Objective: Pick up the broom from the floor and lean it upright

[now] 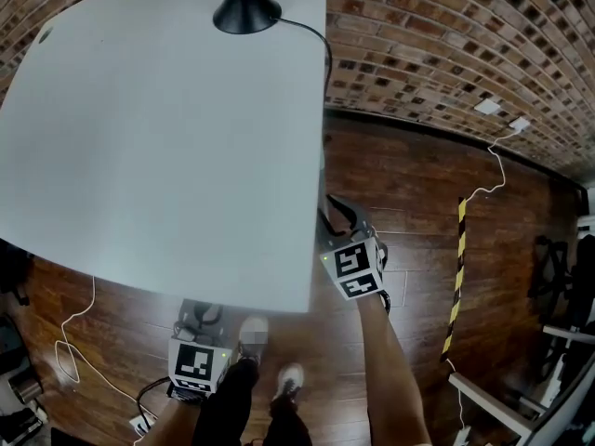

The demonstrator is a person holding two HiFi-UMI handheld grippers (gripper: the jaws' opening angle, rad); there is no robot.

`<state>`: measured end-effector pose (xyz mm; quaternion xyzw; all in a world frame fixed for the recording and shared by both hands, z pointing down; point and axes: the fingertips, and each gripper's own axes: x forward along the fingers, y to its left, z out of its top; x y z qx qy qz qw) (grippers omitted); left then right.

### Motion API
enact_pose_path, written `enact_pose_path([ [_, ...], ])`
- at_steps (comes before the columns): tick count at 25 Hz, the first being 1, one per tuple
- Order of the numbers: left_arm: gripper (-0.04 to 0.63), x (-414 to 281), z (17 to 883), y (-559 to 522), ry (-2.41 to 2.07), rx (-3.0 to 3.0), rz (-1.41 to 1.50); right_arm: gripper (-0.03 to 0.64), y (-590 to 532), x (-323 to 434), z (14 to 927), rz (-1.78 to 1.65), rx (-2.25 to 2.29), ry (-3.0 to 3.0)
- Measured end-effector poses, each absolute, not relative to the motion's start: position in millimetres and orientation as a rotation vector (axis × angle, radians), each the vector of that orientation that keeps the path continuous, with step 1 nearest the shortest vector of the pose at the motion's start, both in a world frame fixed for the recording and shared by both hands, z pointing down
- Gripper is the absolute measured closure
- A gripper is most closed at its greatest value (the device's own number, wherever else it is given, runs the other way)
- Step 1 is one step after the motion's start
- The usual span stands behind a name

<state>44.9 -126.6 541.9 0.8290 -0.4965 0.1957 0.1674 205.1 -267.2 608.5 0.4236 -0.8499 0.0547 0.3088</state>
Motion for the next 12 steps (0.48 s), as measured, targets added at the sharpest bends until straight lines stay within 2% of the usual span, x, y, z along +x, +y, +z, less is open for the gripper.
enact_pose_path([
  [8, 0.595, 41.7, 545.2, -125.4, -1.422, 2.360, 0.570, 0.492, -264.1, 207.3, 606.3, 0.172, 1.162, -2.243],
  [12, 0.595, 39.9, 543.8, -123.5, -1.437, 2.372, 0.596, 0.544, -252.1, 218.1, 594.5, 0.136, 1.220, -2.222],
])
